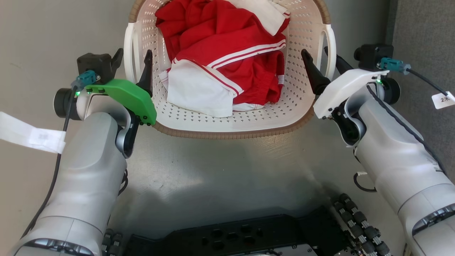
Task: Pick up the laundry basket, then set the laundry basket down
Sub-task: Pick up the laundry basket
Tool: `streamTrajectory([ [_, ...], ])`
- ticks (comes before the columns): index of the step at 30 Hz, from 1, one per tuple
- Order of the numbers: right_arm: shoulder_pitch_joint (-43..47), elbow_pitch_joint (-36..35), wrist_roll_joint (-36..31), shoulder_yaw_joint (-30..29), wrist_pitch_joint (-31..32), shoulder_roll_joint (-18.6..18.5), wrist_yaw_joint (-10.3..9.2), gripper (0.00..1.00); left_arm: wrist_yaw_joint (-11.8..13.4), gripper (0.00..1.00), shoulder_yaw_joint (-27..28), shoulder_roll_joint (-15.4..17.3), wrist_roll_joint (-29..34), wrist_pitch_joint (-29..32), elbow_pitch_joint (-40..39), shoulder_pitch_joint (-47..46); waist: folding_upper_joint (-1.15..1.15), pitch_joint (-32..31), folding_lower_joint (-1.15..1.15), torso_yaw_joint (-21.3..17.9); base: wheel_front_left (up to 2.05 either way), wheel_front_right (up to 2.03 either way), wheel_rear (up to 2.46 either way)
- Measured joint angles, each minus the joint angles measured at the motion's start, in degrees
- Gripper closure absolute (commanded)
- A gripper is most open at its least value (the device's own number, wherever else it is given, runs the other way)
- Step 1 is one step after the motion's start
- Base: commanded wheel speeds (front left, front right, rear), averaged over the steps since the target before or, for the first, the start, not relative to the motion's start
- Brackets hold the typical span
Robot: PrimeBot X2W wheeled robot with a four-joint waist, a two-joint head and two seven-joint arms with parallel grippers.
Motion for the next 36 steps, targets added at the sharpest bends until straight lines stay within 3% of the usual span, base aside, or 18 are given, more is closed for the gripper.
streamTrajectory([
  [3,-0.68,0.62,0.46,0.38,0.0,0.08,0.0,0.0,-0.02,0.02,-0.59,-0.01,-0.27,0.0,0.74,-0.57,0.0,0.04,0.0,-0.02,0.0,0.0,0.0],
  [4,-0.81,0.81,0.59,0.53,-0.01,0.08,0.0,0.01,-0.02,0.29,-0.74,-0.01,-0.54,0.0,1.08,-0.69,0.0,0.05,0.0,-0.03,0.0,0.0,0.0],
  [6,-0.99,1.24,1.29,0.78,-0.01,0.09,0.0,0.71,-0.23,1.0,-1.02,-0.01,-0.81,0.0,1.63,-0.87,0.0,0.04,0.0,-0.04,0.0,0.0,0.0],
  [7,-1.18,1.49,1.49,0.92,-0.01,0.1,0.0,1.0,-0.48,1.0,-1.21,-0.01,-0.94,0.0,1.86,-1.02,0.0,0.03,0.0,-0.05,0.0,0.0,0.0],
  [21,-1.72,2.98,3.94,3.61,-0.18,1.02,-0.04,1.0,-0.94,1.0,-3.38,-0.88,-4.16,-0.18,3.72,-1.87,0.0,-2.42,0.0,-0.05,0.0,0.0,0.0],
  [36,1.27,4.5,9.07,7.97,0.51,1.68,-0.04,1.0,-1.53,1.0,-7.25,-0.87,-8.83,0.96,8.95,1.61,0.0,-11.97,0.0,-0.47,0.0,0.0,0.0],
])
